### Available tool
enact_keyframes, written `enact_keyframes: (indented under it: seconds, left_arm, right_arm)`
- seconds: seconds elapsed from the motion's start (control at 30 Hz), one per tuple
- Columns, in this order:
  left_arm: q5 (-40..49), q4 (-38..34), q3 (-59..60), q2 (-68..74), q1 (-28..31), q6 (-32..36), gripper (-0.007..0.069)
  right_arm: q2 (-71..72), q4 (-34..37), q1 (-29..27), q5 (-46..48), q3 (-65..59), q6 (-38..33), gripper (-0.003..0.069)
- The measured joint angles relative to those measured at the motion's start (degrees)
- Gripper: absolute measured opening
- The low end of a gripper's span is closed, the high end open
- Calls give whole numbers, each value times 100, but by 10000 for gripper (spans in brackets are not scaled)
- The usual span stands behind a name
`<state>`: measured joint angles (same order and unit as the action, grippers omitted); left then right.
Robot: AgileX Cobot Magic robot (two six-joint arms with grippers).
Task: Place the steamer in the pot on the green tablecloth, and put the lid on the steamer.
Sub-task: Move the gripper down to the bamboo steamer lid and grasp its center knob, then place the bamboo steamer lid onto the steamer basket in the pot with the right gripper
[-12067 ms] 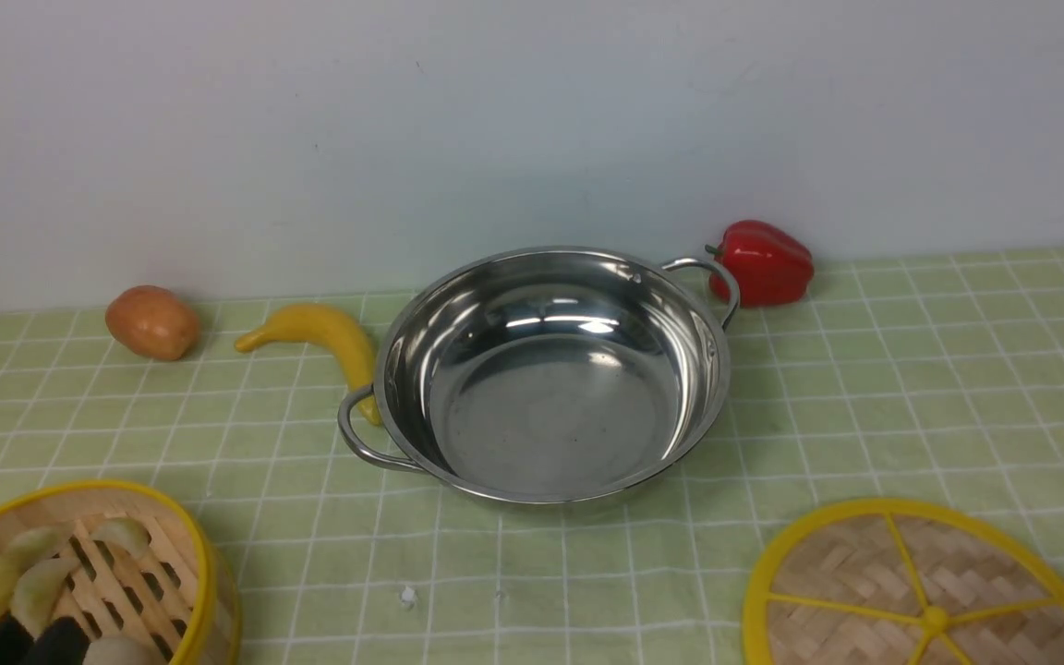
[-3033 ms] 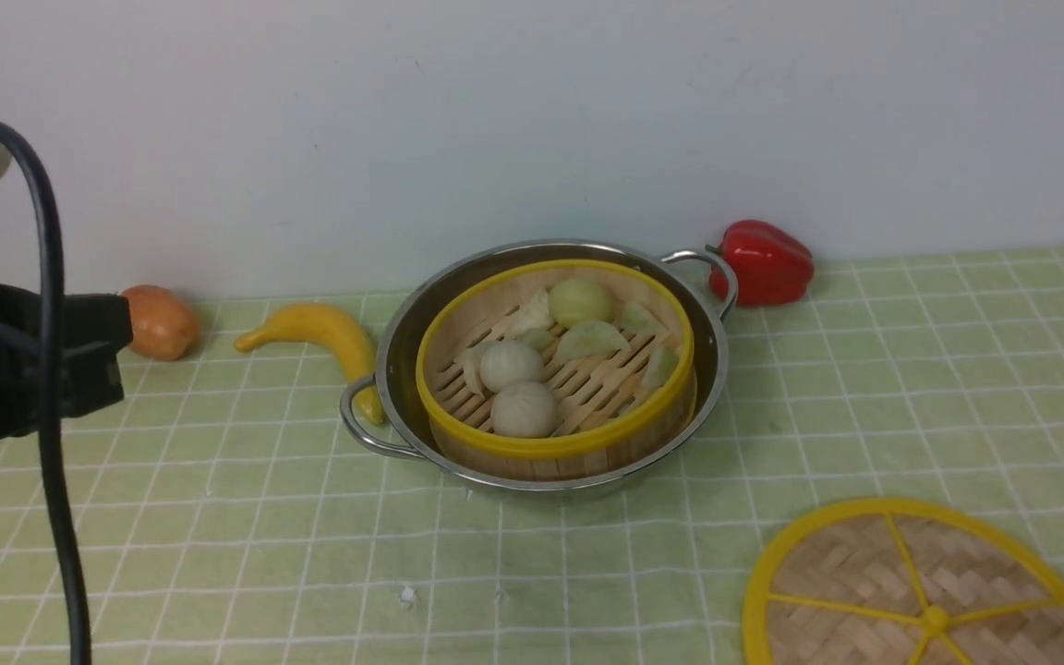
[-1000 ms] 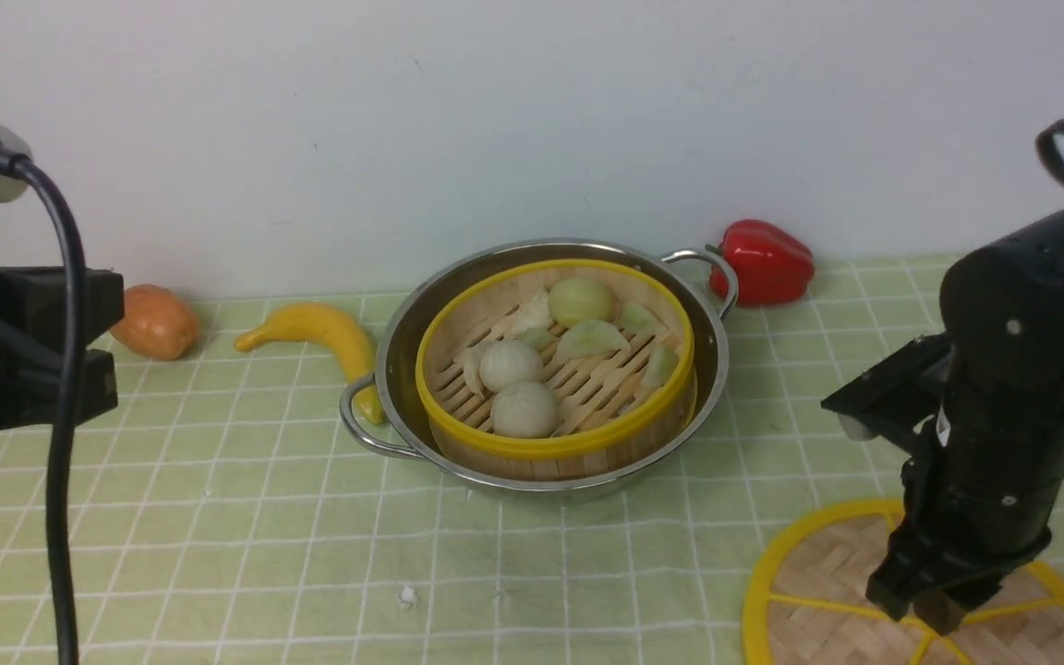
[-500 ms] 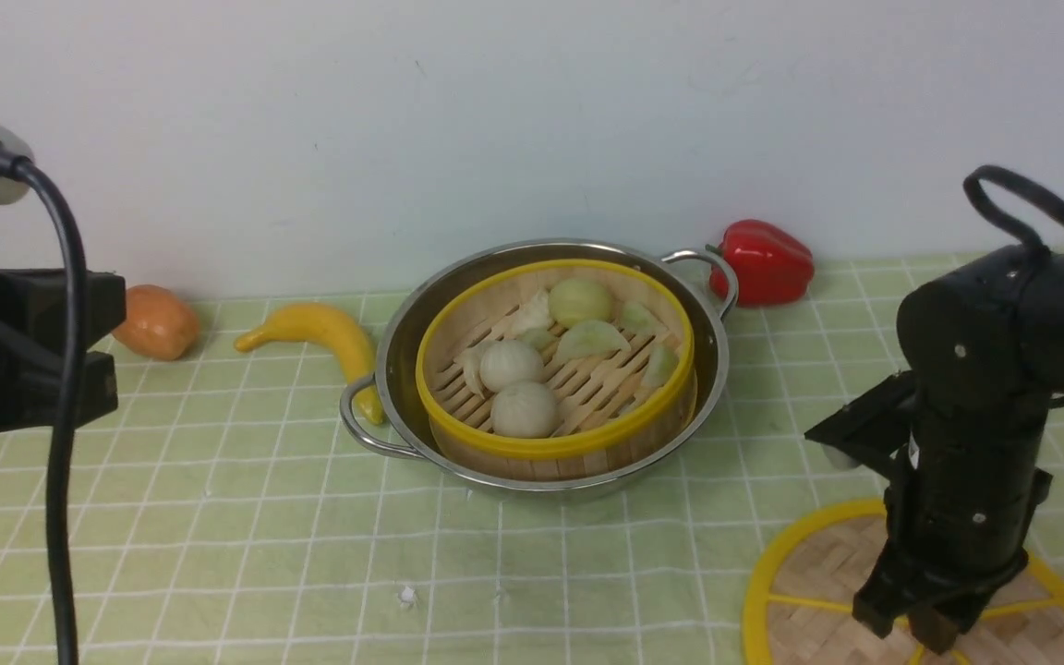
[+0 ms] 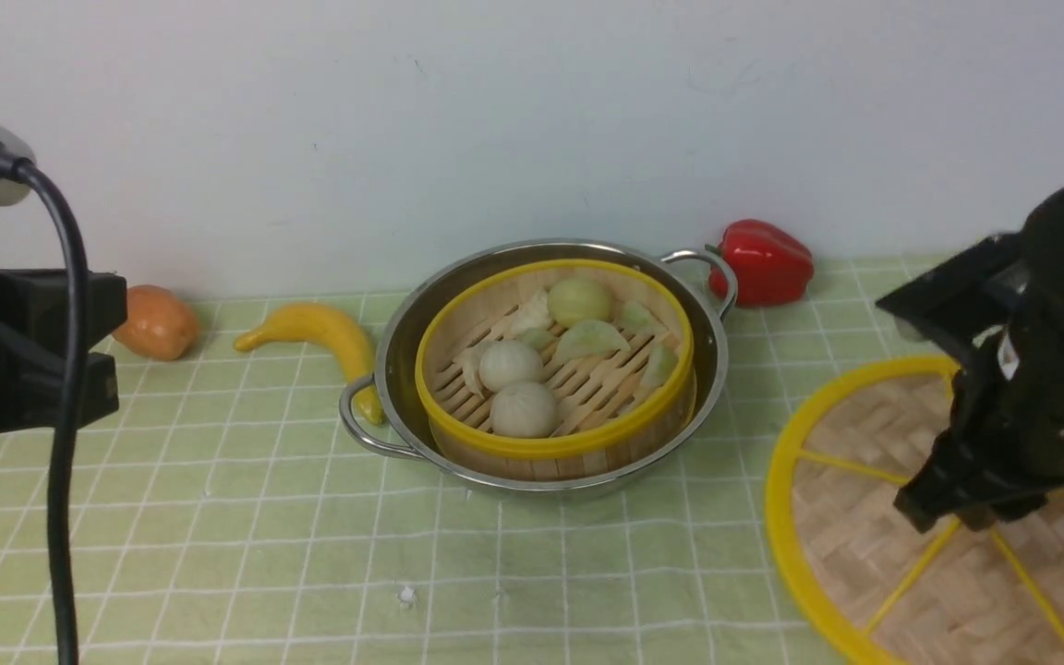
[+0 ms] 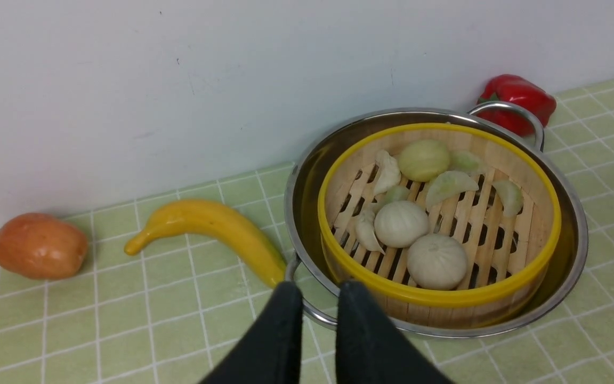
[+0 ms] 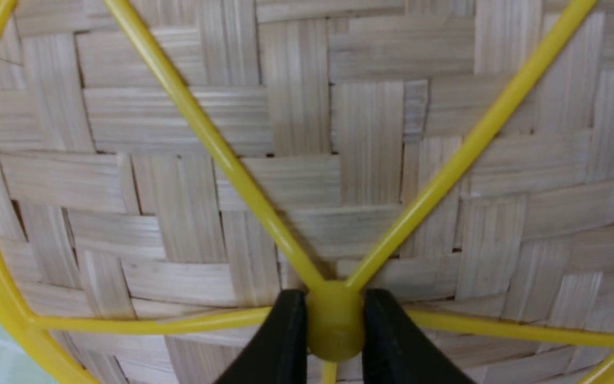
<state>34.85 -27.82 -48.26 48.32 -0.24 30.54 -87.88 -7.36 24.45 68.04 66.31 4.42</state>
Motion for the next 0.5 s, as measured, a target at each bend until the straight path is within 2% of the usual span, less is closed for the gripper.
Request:
enact_keyframes:
  seconds: [0.07,0.2,0.27,0.33,0.5]
  left_arm:
    - [0,0,0,0,0,-1,96]
    - [0,0,0,0,0,-1,96]
    - [5,0,0,0,0,-1,96]
    - [5,0,0,0,0,-1,96]
    - [15,0,0,0,0,-1,106]
  right_arm:
    - [35,546,7,-141,478,-637,148]
    - [-223,1097,164,-332,1325,-1392,148]
    - [-660,1173,400,-359,2142,-1689,148]
    - [-828,1161,493,-352,2403,-1734,148]
    - [-2140,1032,854,-86,4017,-1952,148]
